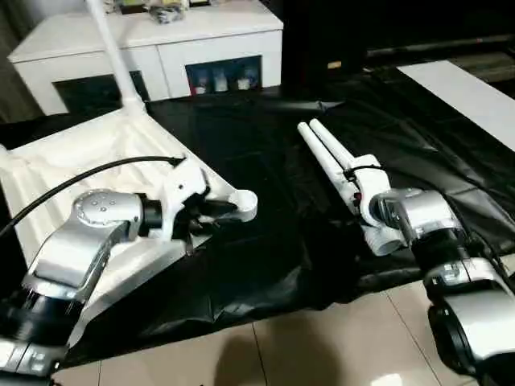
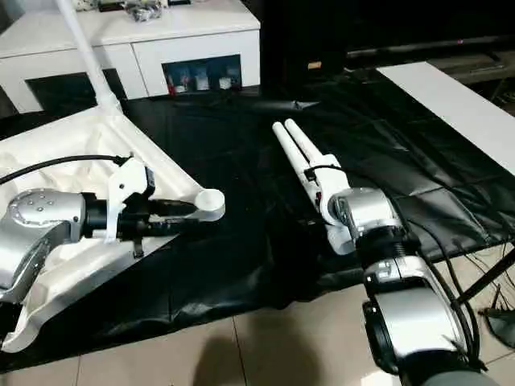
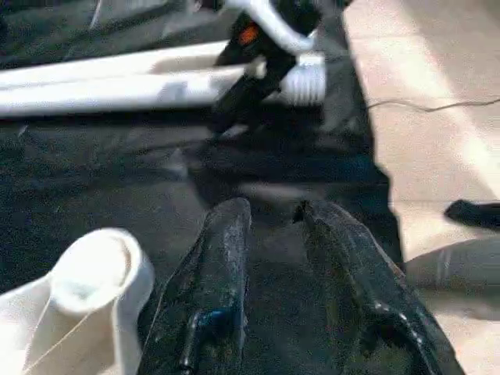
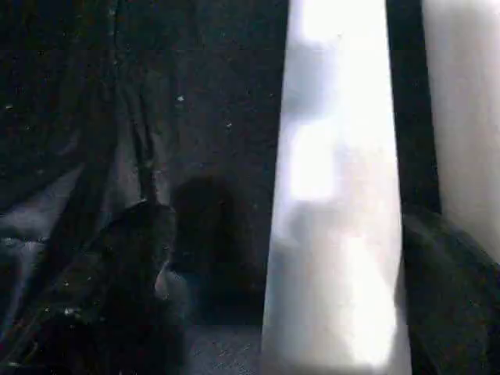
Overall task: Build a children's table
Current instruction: Pick table leg
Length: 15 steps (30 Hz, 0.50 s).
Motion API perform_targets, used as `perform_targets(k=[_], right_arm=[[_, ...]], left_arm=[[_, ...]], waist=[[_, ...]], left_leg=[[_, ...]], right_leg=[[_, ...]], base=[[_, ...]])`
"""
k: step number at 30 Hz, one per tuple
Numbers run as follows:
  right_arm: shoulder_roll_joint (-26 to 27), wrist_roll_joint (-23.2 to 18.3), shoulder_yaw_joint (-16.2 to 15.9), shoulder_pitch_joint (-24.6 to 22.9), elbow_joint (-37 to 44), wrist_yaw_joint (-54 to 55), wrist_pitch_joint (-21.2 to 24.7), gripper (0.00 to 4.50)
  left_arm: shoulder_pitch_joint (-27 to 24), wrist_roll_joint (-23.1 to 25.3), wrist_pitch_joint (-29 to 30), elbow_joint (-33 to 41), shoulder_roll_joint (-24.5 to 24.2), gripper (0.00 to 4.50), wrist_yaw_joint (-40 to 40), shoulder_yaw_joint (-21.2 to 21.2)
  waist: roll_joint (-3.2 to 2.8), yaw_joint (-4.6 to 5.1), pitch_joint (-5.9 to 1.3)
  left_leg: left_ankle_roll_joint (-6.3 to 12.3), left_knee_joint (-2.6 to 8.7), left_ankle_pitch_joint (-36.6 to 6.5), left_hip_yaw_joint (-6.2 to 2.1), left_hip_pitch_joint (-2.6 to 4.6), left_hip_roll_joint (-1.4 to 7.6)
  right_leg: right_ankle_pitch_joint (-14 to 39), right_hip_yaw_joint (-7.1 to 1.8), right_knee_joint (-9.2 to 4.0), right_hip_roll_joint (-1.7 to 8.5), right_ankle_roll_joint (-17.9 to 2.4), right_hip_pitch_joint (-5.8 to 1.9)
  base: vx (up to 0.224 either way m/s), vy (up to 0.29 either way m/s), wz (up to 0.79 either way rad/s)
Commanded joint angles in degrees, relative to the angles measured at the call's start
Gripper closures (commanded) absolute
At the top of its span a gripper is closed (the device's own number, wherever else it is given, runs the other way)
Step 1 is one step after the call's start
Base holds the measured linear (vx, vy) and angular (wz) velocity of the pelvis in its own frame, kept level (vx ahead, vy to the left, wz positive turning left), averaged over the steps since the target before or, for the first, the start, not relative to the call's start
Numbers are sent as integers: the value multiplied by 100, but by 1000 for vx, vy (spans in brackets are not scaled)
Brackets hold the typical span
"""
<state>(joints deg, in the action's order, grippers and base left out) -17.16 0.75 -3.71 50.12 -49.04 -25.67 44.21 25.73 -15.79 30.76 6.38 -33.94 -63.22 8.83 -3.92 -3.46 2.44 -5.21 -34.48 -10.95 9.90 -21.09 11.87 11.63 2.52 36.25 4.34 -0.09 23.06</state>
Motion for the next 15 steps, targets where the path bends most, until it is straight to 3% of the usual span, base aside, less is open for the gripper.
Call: perform_targets(k=[1,7,15], right_arm=[[75,-8,38,0,-370,14,9,19],[98,-32,177,101,-781,242,-123,76],[106,-165,424,286,-1130,342,-283,144]], left_arm=[[-10,-18,137,179,-101,302,14,12],[-56,39,254,326,-166,301,152,33],[-75,30,315,382,-259,301,219,25]], waist=[[44,1,-343],[61,9,-358],[74,6,-355]], left_leg=[[-85,365,-973,35,53,32],[-99,359,-846,35,43,26],[-138,368,-999,34,51,30]], right_leg=[[647,-161,-376,240,-1478,-283],[493,-160,-369,225,-1435,-289],[607,-160,-373,229,-1451,-276]], base=[[0,0,0],[0,0,0],[0,0,0]])
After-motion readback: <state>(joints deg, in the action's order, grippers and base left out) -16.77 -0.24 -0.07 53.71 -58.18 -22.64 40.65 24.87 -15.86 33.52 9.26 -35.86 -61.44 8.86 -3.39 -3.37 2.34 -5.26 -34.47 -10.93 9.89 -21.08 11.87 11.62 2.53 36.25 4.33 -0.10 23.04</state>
